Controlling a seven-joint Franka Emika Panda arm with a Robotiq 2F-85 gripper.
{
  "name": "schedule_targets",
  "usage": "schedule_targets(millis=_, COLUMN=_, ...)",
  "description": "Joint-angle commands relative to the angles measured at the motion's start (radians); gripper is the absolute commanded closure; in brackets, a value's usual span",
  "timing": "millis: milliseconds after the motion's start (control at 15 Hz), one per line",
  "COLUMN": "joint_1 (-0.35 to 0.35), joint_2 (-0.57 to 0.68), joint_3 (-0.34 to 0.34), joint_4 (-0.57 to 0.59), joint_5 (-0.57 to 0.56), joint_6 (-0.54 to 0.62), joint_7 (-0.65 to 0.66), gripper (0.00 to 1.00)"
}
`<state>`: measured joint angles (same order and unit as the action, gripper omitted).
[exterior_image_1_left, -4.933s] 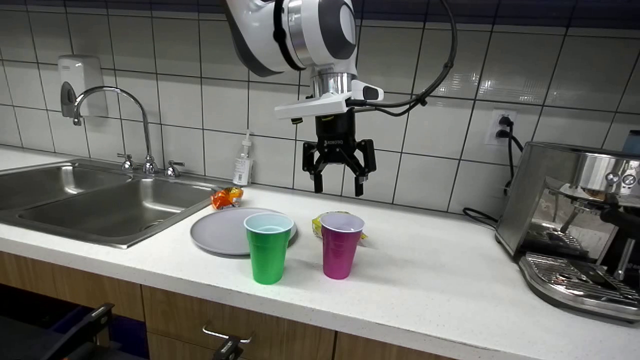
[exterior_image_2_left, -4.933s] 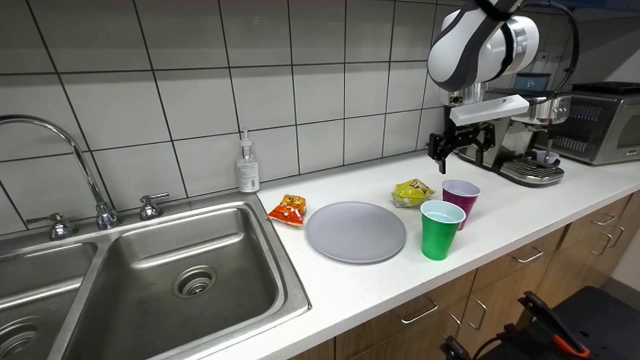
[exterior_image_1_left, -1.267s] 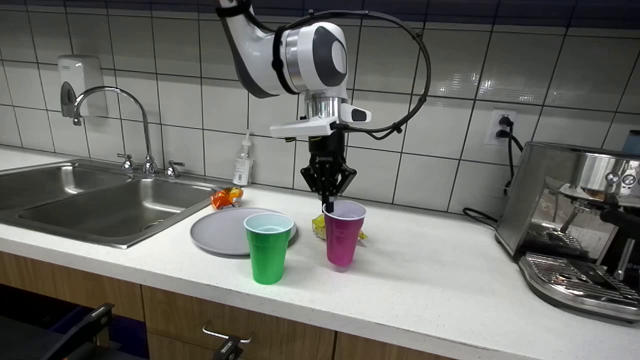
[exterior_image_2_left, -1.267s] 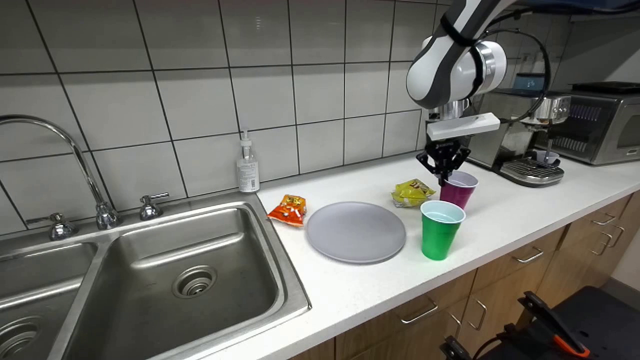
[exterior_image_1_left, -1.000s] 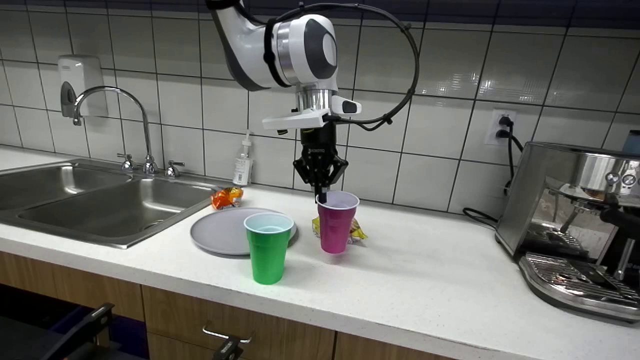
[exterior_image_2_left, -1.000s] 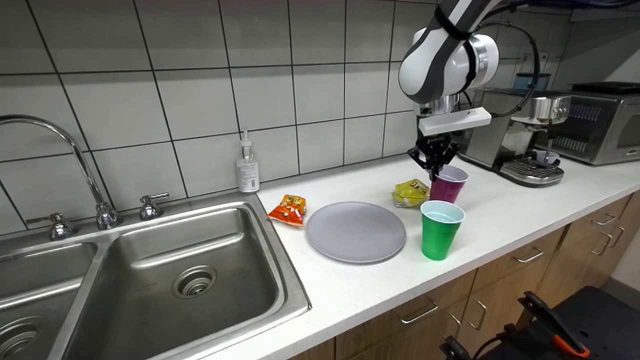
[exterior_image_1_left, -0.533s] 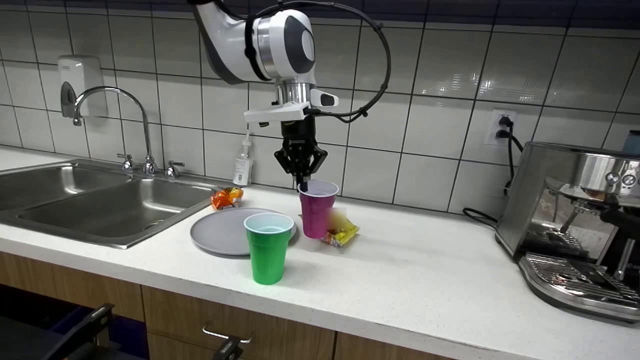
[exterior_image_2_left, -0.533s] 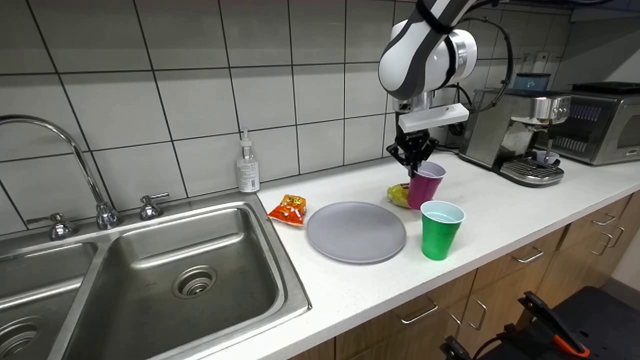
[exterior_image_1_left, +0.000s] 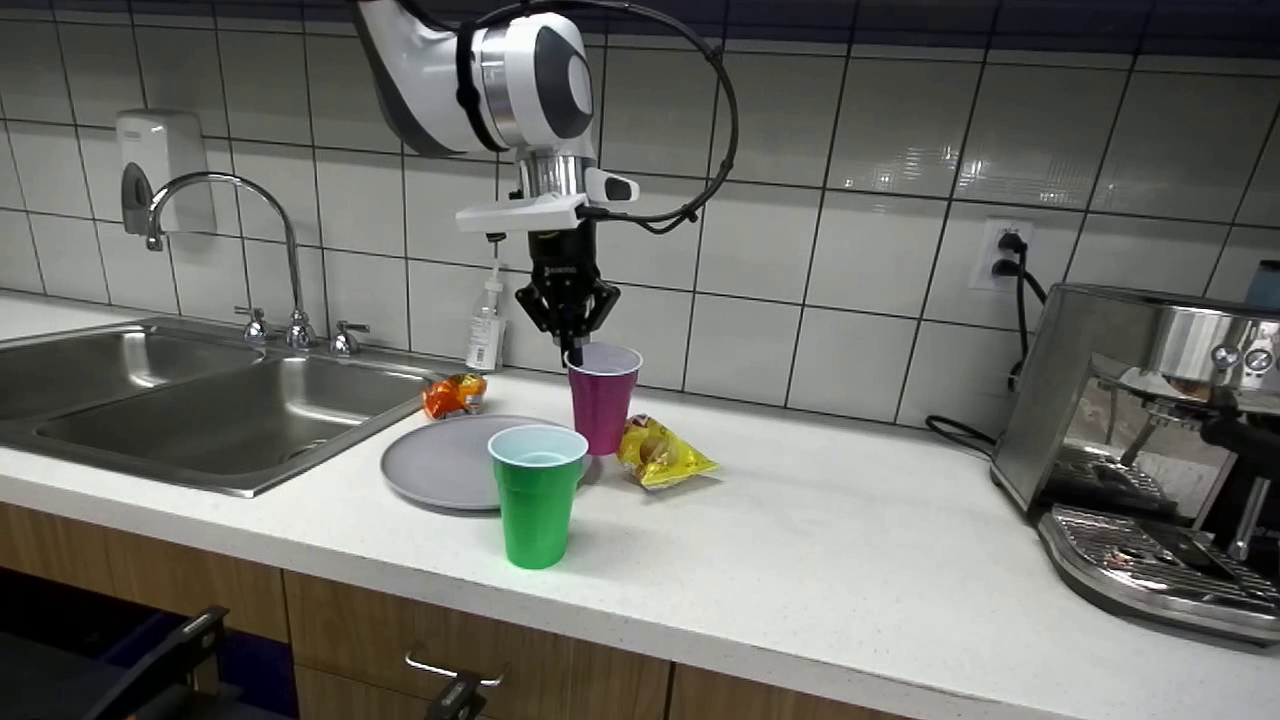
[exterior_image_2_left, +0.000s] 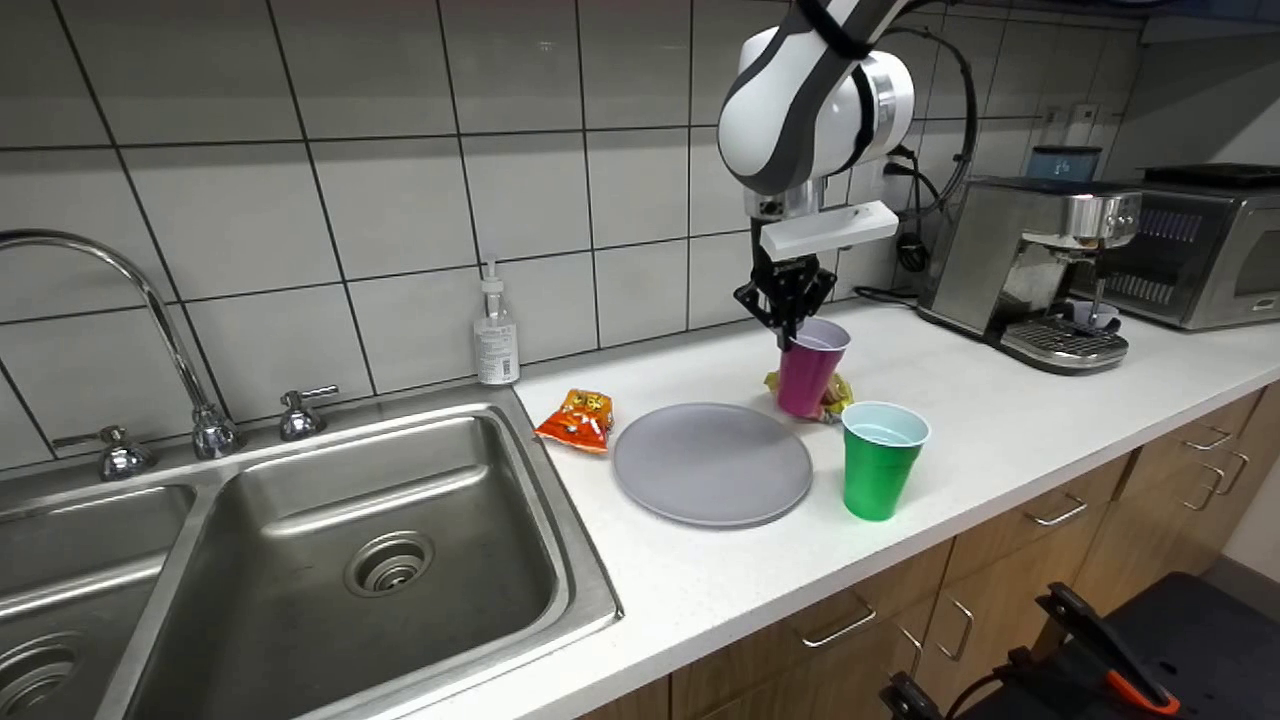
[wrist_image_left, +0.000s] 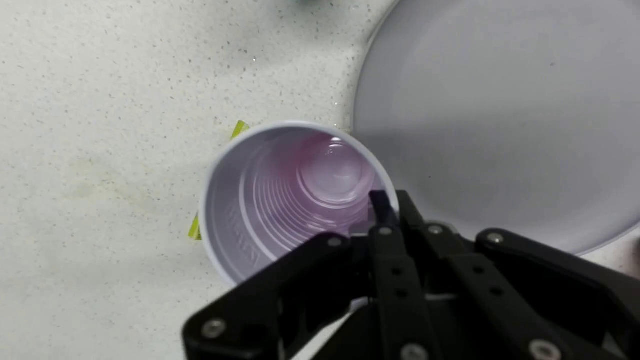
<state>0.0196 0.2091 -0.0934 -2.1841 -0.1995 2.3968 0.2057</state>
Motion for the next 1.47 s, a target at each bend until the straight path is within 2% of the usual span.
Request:
schedule_targets(millis=0, joint_1=0.003, joint_2=0.015, joint_3=0.026, joint_4=0.036, joint_5=0.008, joint_6=-0.038, joint_7=-0.034, gripper=0.99)
schedule_targets(millis=933, joint_1=0.046, joint_2=0.080, joint_3=0.067, joint_4=0.093, joint_5=-0.001, joint_6=-0.095, joint_7=-0.060, gripper=0.99)
schedule_targets(millis=1400, joint_1=0.060, joint_2=0.133, joint_3=0.062, joint_4=0.118, joint_5=-0.011, joint_6=-0.106, joint_7=-0.046, gripper=0.99)
